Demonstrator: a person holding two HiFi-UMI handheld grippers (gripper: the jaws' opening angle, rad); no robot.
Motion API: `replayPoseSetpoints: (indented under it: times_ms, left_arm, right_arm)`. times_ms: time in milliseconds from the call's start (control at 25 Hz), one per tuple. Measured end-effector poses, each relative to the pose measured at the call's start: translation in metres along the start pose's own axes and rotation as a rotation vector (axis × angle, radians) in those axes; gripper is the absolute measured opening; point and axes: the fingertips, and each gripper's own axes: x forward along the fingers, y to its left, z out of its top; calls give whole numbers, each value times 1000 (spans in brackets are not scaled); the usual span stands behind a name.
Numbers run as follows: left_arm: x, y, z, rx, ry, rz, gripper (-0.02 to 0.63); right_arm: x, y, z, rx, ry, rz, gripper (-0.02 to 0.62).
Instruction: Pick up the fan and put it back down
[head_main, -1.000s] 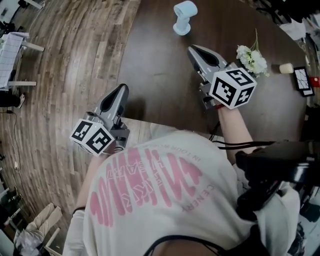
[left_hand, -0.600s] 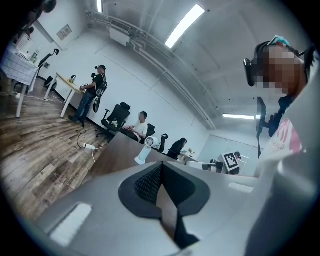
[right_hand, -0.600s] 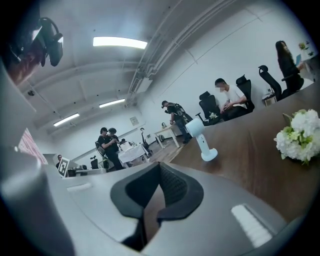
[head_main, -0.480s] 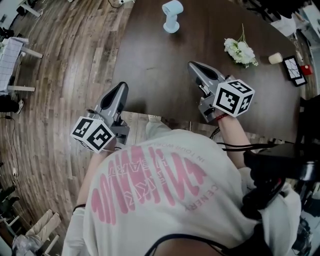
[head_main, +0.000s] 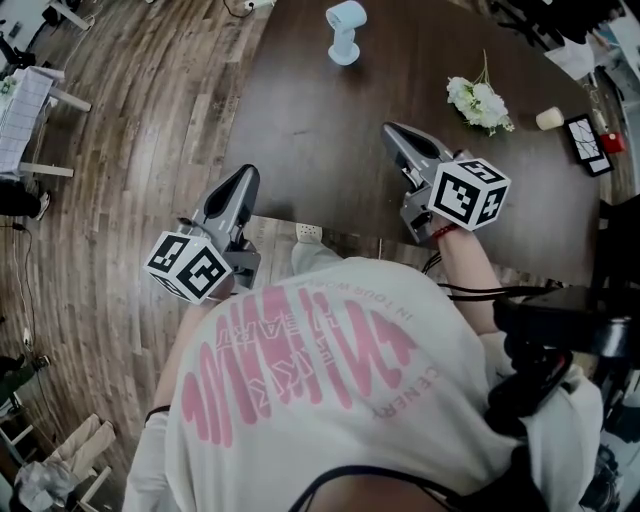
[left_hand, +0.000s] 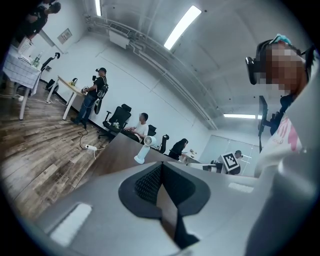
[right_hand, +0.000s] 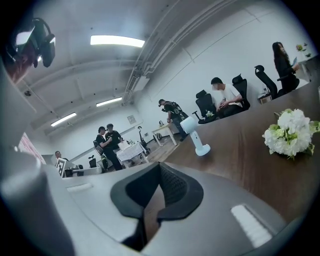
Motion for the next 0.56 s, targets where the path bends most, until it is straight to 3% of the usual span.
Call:
replayPoseSetpoints:
  times_ms: [560]
  left_arm:
    - [-11, -16, -10, -4, -12, 3, 20]
  right_arm:
    - [-18, 3, -7, -28, 6, -2, 5]
